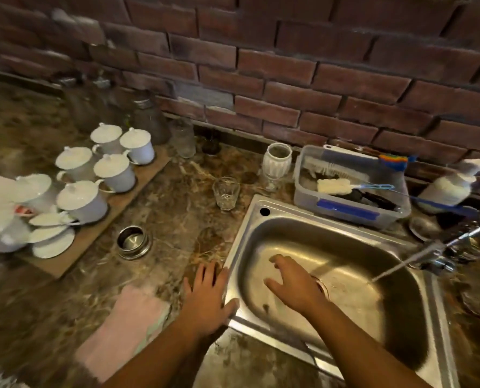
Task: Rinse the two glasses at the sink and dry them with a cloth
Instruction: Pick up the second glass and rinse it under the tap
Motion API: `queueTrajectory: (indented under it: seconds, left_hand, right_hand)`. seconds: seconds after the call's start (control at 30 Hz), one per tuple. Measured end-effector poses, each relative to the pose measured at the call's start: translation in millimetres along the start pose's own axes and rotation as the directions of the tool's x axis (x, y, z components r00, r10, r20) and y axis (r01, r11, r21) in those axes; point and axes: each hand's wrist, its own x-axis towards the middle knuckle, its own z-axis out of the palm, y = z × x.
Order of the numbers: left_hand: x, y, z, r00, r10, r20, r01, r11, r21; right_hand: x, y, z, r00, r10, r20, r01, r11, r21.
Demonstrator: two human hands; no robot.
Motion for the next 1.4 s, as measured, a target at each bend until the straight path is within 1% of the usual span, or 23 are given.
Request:
queueTrajectory:
  seconds: [0.07, 0.1, 0.17, 0.3, 0.33, 0.43, 0.53, 0.7, 0.77, 0.83, 0.97, 1.1, 1.27, 1.4]
  left_hand:
    - [6.7, -14.2, 11.5, 0.999, -0.012, -0.031, 0.013, 1.000, 0.011]
    - [9.6, -20.5, 17.4, 0.998, 0.000, -0.066, 0.001, 1.000, 0.009]
    - [10.6, -27.8, 26.9, 0.995, 0.016, -0.095, -0.013, 1.000, 0.023]
    - [15.0, -31.6, 40.2, 0.985, -0.001, -0.174, 0.007, 1.000, 0.030]
    - [16.0, -30.7, 40.5, 0.984, -0.007, -0.179, 0.014, 0.999, 0.036]
    - [17.0, -28.8, 35.4, 0.991, -0.021, -0.134, 0.032, 0.996, 0.081]
    - [17.6, -28.0, 34.5, 0.989, -0.047, -0.137, 0.057, 0.996, 0.067]
    - [18.9, -31.3, 38.4, 0.993, -0.040, -0.116, 0.050, 0.995, 0.089]
    - [18.7, -34.7, 42.2, 0.993, -0.029, -0.119, 0.040, 0.995, 0.092]
    - [19.3, -36.6, 44.8, 0.991, -0.026, -0.129, 0.039, 0.994, 0.099]
    - [18.8, -34.0, 41.2, 0.993, -0.030, -0.112, 0.044, 0.990, 0.132]
    - [18.2, -32.9, 42.6, 0.990, -0.024, -0.138, 0.045, 0.988, 0.149]
    - [17.1, -31.9, 41.9, 0.988, -0.011, -0.153, 0.038, 0.984, 0.173]
    - [15.2, -30.7, 42.7, 0.987, -0.015, -0.160, 0.038, 0.990, 0.138]
  right_hand:
    - [28.0, -13.0, -1.6, 0.999, -0.015, -0.036, 0.017, 0.999, 0.042]
    - [42.1, -18.5, -1.4, 0.998, -0.021, -0.054, 0.025, 0.997, 0.067]
    - [68.6, -28.2, -1.6, 0.996, -0.034, -0.082, 0.044, 0.991, 0.124]
    - [122.1, -41.8, 2.9, 0.994, -0.039, -0.105, 0.072, 0.943, 0.326]
    - [133.5, -43.2, 5.3, 0.992, -0.035, -0.119, 0.077, 0.928, 0.364]
    - [164.0, -49.3, 13.6, 0.987, 0.011, -0.160, 0.065, 0.883, 0.465]
    - [189.1, -55.8, 18.5, 0.982, 0.049, -0.181, 0.061, 0.829, 0.555]
    - [216.6, -62.9, 21.6, 0.983, 0.065, -0.173, 0.081, 0.692, 0.718]
    - [223.2, -64.5, 23.3, 0.980, 0.076, -0.184, 0.088, 0.664, 0.743]
    - [225.7, -67.1, 25.7, 0.979, 0.065, -0.192, 0.101, 0.664, 0.741]
    - [224.6, -69.7, 23.0, 0.972, 0.056, -0.226, 0.120, 0.710, 0.694]
    - [222.9, -71.8, 17.8, 0.971, 0.045, -0.235, 0.128, 0.734, 0.667]
    - [205.6, -70.4, 14.0, 0.967, 0.086, -0.238, 0.118, 0.679, 0.725]
    - [164.8, -66.8, -6.4, 0.965, 0.105, -0.240, 0.117, 0.646, 0.754]
